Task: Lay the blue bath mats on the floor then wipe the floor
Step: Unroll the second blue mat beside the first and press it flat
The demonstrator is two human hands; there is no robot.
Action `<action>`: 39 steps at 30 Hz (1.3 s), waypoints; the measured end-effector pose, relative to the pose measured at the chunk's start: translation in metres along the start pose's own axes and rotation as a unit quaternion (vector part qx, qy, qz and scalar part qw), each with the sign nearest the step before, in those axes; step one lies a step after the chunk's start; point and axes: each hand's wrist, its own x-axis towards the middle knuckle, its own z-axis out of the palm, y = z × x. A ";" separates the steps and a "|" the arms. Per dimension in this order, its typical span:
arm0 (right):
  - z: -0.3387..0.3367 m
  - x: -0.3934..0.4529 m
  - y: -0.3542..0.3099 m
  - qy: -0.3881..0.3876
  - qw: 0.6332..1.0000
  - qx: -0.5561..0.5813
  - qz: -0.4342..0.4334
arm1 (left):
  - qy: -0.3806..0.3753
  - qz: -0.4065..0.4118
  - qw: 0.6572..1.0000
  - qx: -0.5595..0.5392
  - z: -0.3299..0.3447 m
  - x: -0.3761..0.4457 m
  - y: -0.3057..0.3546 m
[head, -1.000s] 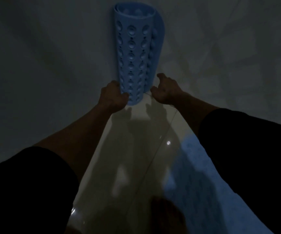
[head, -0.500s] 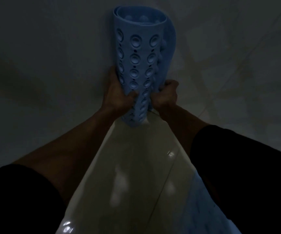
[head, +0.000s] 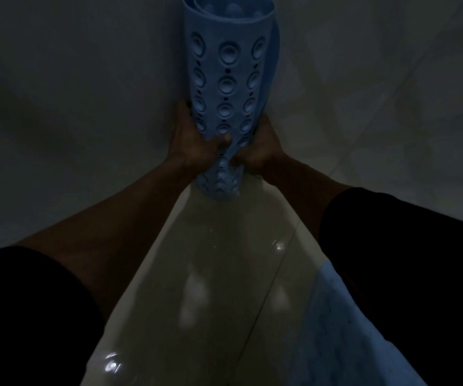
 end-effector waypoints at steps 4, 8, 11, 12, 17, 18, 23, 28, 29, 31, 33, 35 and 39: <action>-0.015 -0.020 -0.008 -0.003 0.998 -0.044 -0.045 | -0.029 -0.008 0.998 -0.051 -0.005 -0.007 0.003; -0.041 -0.045 -0.021 -0.002 0.998 -0.019 -0.058 | -0.018 -0.038 0.997 -0.068 -0.008 -0.023 0.033; -0.069 -0.064 -0.029 0.005 0.999 -0.006 -0.051 | -0.025 -0.035 0.995 -0.089 -0.003 -0.031 0.055; -0.079 -0.071 -0.029 0.007 0.999 -0.003 -0.046 | -0.034 -0.033 0.995 -0.090 0.000 -0.034 0.064; -0.144 -0.120 -0.031 0.025 1.000 0.014 0.001 | -0.095 -0.028 0.990 -0.099 0.029 -0.063 0.114; -0.158 -0.134 -0.032 0.033 0.999 0.011 0.010 | -0.101 -0.021 0.988 -0.111 0.039 -0.071 0.125; -0.233 -0.217 -0.039 0.100 0.993 -0.044 0.037 | -0.137 0.024 0.974 -0.180 0.102 -0.112 0.187; -0.302 -0.301 -0.042 0.154 0.981 -0.089 0.072 | -0.212 0.049 0.949 -0.228 0.172 -0.166 0.247; -0.313 -0.313 -0.040 0.160 0.980 -0.093 0.074 | -0.223 0.049 0.945 -0.234 0.185 -0.176 0.255; -0.330 -0.335 -0.033 0.175 0.976 -0.087 0.094 | -0.237 0.041 0.941 -0.237 0.207 -0.195 0.271; -0.342 -0.352 -0.027 0.192 0.970 -0.091 0.115 | -0.244 0.023 0.940 -0.235 0.226 -0.211 0.279; -0.354 -0.369 -0.016 0.202 0.966 -0.091 0.132 | -0.258 0.015 0.939 -0.227 0.244 -0.228 0.286; -0.376 -0.414 0.013 0.234 0.958 -0.068 0.151 | -0.281 0.012 0.935 -0.217 0.283 -0.269 0.293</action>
